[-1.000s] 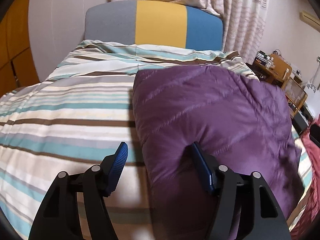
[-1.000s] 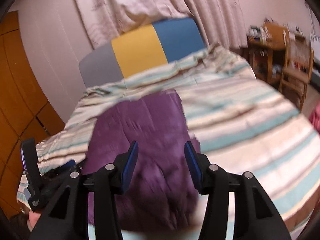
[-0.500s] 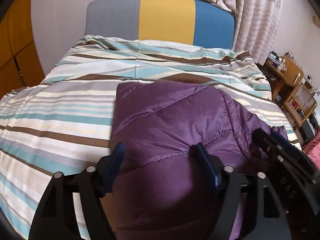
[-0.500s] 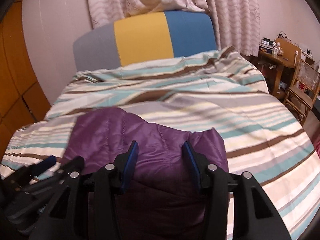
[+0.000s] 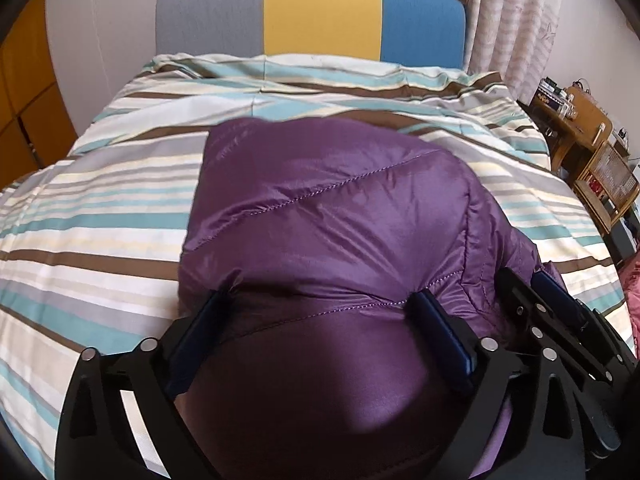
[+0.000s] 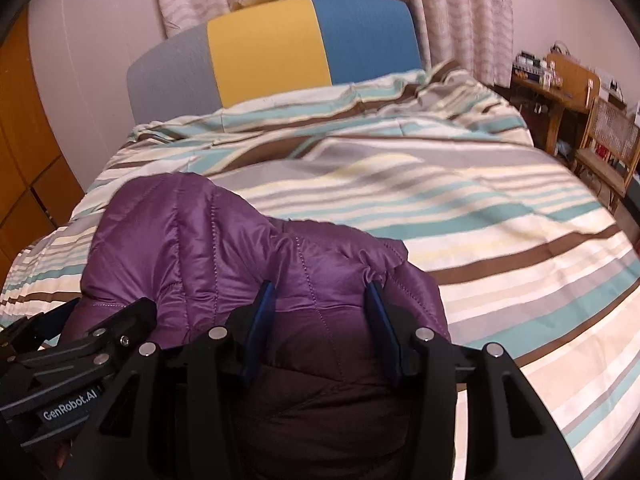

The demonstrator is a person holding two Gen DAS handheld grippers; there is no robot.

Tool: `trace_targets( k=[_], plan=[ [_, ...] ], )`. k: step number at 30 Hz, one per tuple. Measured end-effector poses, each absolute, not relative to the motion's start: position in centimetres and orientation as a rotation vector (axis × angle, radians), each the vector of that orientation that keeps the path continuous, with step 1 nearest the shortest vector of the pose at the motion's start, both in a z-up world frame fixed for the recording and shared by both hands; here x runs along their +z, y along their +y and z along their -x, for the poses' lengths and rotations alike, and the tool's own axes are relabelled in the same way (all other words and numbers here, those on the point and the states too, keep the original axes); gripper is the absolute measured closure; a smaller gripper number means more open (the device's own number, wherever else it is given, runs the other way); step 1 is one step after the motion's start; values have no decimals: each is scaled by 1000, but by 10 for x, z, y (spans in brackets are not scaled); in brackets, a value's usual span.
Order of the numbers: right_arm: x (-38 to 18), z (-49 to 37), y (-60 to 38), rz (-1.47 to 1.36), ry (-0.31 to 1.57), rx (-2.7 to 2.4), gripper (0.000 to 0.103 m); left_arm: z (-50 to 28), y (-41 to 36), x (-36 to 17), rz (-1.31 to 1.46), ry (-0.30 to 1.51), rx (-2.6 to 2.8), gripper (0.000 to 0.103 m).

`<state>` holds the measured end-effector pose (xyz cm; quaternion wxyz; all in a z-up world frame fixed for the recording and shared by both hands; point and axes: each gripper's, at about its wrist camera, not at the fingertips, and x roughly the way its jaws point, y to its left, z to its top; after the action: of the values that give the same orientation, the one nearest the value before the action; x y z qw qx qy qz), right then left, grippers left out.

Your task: Fold large clothes

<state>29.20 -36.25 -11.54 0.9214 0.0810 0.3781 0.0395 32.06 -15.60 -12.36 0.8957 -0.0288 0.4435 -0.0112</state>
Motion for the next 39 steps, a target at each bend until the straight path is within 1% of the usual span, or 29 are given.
trace_targets(
  k=[5,9,13,16,19,22,25,27,33,39],
  plan=[
    [-133,-308,-367,-199,837,95,57,-328,-156,-140,82,924,-21,4],
    [-144,-314,-365,-198,820,91,57,-329,-154,-150,101,890,-16,3],
    [-145,-313,-364,-196,799,86,56,-325,-154,-150,106,863,-16,3],
    [-143,-308,-367,-212,782,95,56,-318,-151,-136,118,859,-20,3],
    [-142,-305,-370,-235,771,101,56,-316,-137,-112,206,825,44,3],
    [-139,-302,-369,-229,759,96,55,-336,-136,-97,167,802,114,3],
    [-138,-301,-369,-234,753,98,55,-363,-143,-109,86,872,118,3],
    [-138,-300,-369,-233,752,93,55,-370,-142,-127,99,913,111,3],
    [-135,-298,-359,-180,733,72,54,-365,-135,-151,136,858,97,3],
    [-137,-302,-360,-179,737,71,54,-364,-131,-151,155,849,84,3]
  ],
)
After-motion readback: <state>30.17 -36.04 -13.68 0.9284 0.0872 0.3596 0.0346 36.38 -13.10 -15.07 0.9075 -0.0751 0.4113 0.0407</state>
